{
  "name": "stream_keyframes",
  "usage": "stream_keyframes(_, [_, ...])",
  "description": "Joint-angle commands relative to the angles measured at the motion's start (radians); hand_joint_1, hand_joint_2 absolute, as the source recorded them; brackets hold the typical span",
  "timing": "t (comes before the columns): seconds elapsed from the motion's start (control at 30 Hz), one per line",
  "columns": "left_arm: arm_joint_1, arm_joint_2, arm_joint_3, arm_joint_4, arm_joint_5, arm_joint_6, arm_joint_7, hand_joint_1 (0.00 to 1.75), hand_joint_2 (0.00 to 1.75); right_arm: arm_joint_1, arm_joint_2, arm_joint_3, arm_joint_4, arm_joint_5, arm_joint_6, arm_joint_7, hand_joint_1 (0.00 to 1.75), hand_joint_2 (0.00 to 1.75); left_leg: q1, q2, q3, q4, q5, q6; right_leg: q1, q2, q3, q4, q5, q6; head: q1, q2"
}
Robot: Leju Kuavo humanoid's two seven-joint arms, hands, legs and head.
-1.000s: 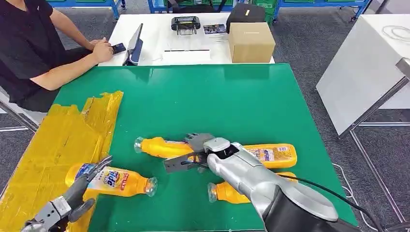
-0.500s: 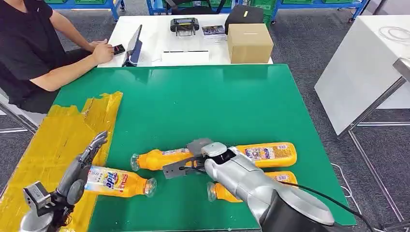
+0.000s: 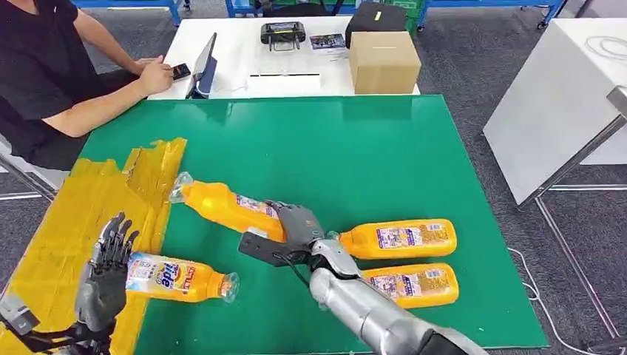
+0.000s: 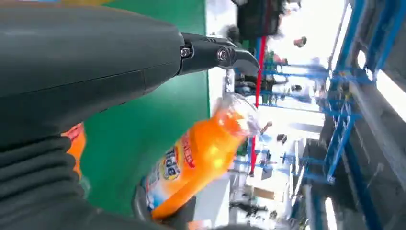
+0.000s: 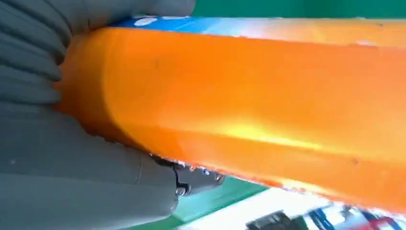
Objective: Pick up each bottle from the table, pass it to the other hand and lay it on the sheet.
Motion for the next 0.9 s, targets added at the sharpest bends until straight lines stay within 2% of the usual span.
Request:
stream_keyframes(0.03, [0.092, -0.252, 0.049, -0.147, 0.097, 0.001, 0.069, 0.00, 1.75, 0.319, -0.034, -0.123, -0.646, 0.233, -0.119, -0.043, 1.75, 1.75, 0.001, 0.000, -0.001, 0.002, -0.004, 0.001, 0.001, 0.001, 0.000, -0.001, -0.002, 0.001, -0.001, 0.000])
stream_keyframes(0.17, [0.093, -0.234, -0.023, -0.134, 0.127, 0.002, 0.078, 0.00, 1.75, 0.303, -0.010, -0.071, -0.606, 0.229, -0.038, -0.041, 1.75, 1.75, 0.000, -0.004, -0.008, 0.001, -0.002, 0.001, 0.000, -0.003, -0.006, -0.001, -0.002, 0.000, 0.000, 0.000])
stream_keyframes(0.2, [0.094, -0.234, -0.027, -0.136, 0.128, 0.006, 0.078, 0.00, 1.75, 0.300, -0.005, -0.066, -0.593, 0.231, -0.036, -0.043, 1.75, 1.75, 0.000, -0.002, -0.010, 0.000, -0.001, 0.001, 0.000, -0.001, -0.010, -0.001, -0.001, 0.000, 0.000, 0.000])
stream_keyframes(0.6, [0.096, -0.228, -0.026, -0.138, 0.134, 0.006, 0.078, 0.00, 1.75, 0.293, -0.004, -0.069, -0.579, 0.231, -0.040, -0.048, 1.75, 1.75, 0.000, -0.002, -0.007, -0.001, -0.001, 0.001, 0.000, 0.000, -0.007, -0.002, -0.001, 0.000, 0.000, 0.000])
stream_keyframes(0.67, [0.102, -0.227, -0.039, -0.143, 0.142, -0.010, 0.076, 0.00, 1.75, 0.294, 0.002, -0.053, -0.572, 0.268, -0.052, -0.054, 1.75, 1.75, 0.000, -0.002, -0.007, -0.001, -0.001, 0.001, 0.000, -0.001, -0.007, -0.002, -0.001, 0.000, 0.000, 0.000])
stream_keyframes(0.9, [0.126, -0.223, -0.124, -0.178, 0.128, -0.032, 0.044, 0.00, 1.75, 0.239, 0.083, 0.044, -0.344, 0.278, 0.042, -0.041, 1.75, 1.75, 0.000, 0.002, -0.008, -0.001, 0.000, 0.000, 0.000, 0.003, -0.009, -0.001, 0.000, 0.000, 0.000, 0.000])
